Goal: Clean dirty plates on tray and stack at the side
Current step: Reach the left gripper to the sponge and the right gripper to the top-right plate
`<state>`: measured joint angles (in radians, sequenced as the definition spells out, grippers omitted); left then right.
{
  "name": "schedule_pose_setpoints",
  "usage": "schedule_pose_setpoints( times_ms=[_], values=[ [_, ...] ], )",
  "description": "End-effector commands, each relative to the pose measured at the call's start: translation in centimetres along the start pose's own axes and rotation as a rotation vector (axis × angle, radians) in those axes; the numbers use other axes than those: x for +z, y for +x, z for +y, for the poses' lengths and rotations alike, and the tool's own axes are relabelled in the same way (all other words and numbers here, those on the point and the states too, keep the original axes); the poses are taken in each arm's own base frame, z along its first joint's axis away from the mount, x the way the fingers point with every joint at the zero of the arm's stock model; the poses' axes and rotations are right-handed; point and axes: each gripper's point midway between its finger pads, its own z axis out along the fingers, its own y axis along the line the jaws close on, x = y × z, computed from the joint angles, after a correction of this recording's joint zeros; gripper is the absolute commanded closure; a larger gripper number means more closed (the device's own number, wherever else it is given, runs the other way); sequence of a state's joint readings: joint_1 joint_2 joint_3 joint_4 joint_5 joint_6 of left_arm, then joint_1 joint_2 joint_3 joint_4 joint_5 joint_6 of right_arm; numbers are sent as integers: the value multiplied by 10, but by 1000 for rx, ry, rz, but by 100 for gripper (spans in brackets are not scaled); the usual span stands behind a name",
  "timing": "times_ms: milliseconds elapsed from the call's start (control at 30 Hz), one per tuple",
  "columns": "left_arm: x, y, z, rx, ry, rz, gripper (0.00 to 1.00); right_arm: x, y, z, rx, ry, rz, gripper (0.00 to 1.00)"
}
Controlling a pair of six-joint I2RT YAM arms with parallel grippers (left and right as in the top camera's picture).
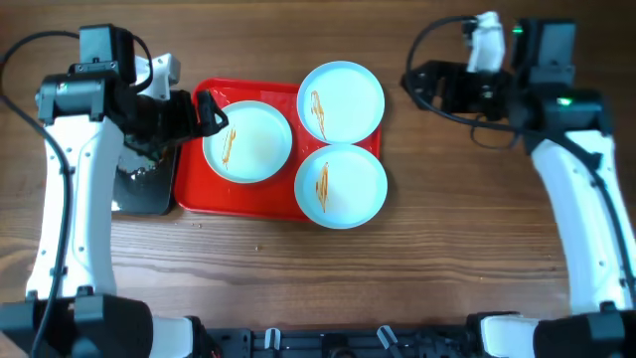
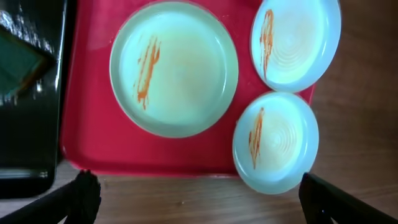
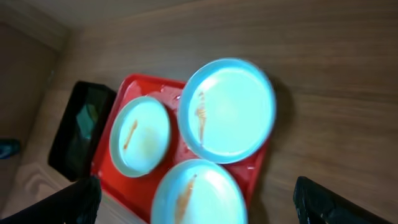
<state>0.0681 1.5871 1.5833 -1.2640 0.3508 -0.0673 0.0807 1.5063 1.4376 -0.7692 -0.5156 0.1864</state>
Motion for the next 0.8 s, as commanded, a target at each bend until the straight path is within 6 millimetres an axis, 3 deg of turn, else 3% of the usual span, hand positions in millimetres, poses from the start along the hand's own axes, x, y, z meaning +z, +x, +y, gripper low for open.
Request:
schedule_pose_setpoints(
  times_ms=[0, 33, 133, 167, 267, 333, 533, 767],
  values=[
    [-5, -23, 3, -23, -32, -89, 0, 47, 14, 41, 28, -4, 87, 2],
    [-8, -32, 19, -121, -102, -135, 0, 64, 21, 55, 19, 3, 122, 3],
    [-16, -49, 38, -213, -126, -213, 0, 123, 50, 88, 48, 36, 215, 12],
    [-17, -50, 42, -221, -130, -216, 0, 140, 59, 93, 54, 45, 235, 16],
    [-21, -58, 54, -218, -187, -259, 0, 185, 88, 91, 95, 128, 262, 42],
    [-25, -66, 69, -222, -272, -303, 0, 216, 107, 89, 121, 167, 272, 47],
    [-22, -71, 88, -245, -334, -309, 0, 258, 129, 80, 122, 178, 283, 48],
    [14, -68, 131, -344, -377, -200, 1, 288, 153, 68, 85, 207, 301, 60]
  ],
)
